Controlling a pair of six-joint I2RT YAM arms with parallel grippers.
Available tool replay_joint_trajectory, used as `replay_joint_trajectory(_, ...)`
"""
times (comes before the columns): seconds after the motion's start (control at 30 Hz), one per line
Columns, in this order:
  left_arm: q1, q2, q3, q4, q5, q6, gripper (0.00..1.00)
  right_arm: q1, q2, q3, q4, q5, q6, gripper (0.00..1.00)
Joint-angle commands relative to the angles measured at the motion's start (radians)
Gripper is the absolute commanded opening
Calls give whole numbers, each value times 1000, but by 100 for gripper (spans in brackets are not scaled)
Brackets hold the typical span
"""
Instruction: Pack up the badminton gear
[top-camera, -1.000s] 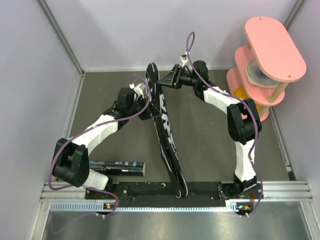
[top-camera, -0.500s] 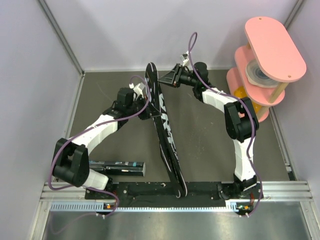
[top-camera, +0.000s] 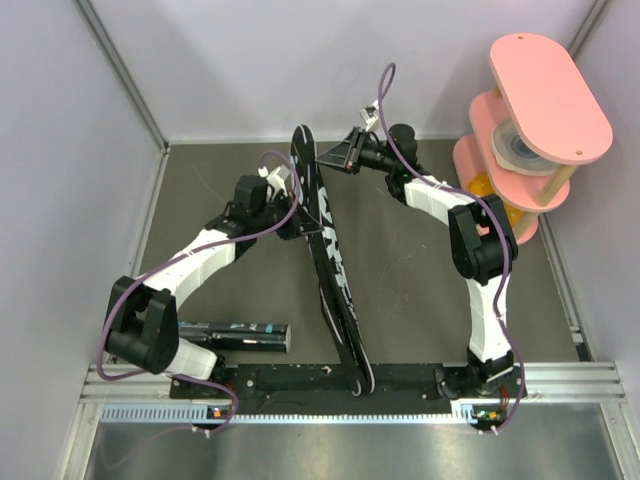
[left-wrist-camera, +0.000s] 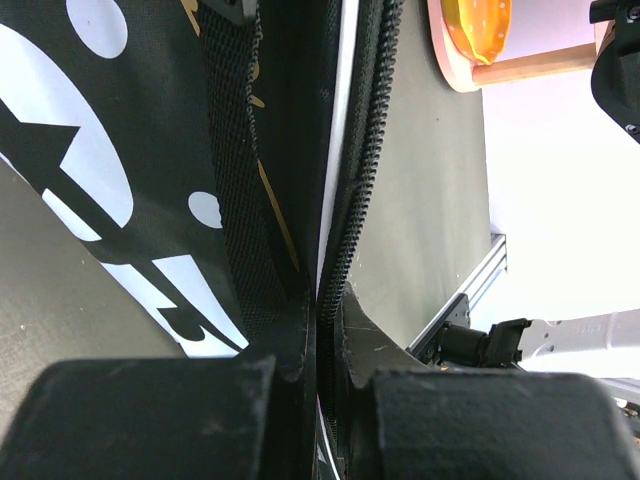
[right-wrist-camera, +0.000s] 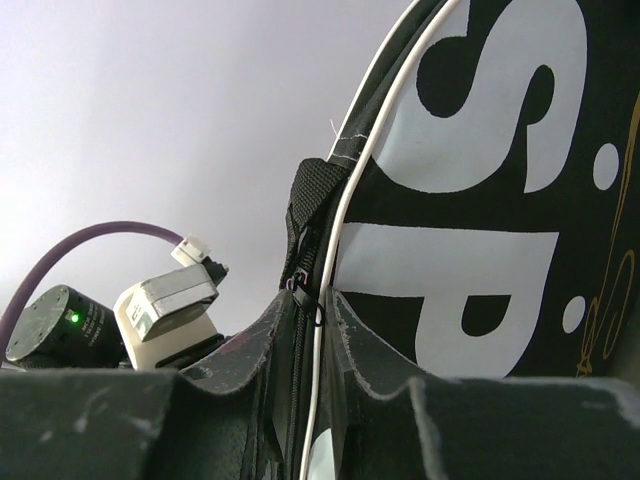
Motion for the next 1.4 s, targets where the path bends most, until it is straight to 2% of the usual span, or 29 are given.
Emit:
replay_joint_trajectory(0.0, 3, -3, 23, 70, 34, -3, 0, -6, -15, 5, 72, -27, 14, 18)
replay_joint_trajectory(0.2, 3, -3, 21, 69, 36, -5, 0, -4, 1, 30, 61, -24, 24, 15)
replay_joint_trajectory(0.47, 3, -5, 21, 70, 34, -5, 0, -4, 15, 53, 66, -23, 43, 6)
replay_joint_trajectory(0.53, 3, -6, 21, 70, 33, -5, 0, -4, 19, 58, 83, -23, 69, 6)
replay_joint_trajectory(0.67, 3, -6, 21, 70, 34, -5, 0, -4, 36, 67, 98, -26, 95, 12)
replay_joint_trajectory(1.1, 3, -6, 17, 70, 31, -6, 0, -1, 42, 96, 94, -23, 121, 11)
replay_joint_trajectory(1.2, 3, -6, 17, 70, 28, -8, 0, 0, 45, 101, 90, -21, 124, 7)
replay_joint_trajectory(1.23, 3, -8, 17, 70, 25, -9, 0, 0, 47, 102, 86, -21, 127, 0)
replay_joint_trajectory(1.37, 3, -9, 17, 70, 11, -20, 0, 7, 50, 110, 110, -21, 138, 0)
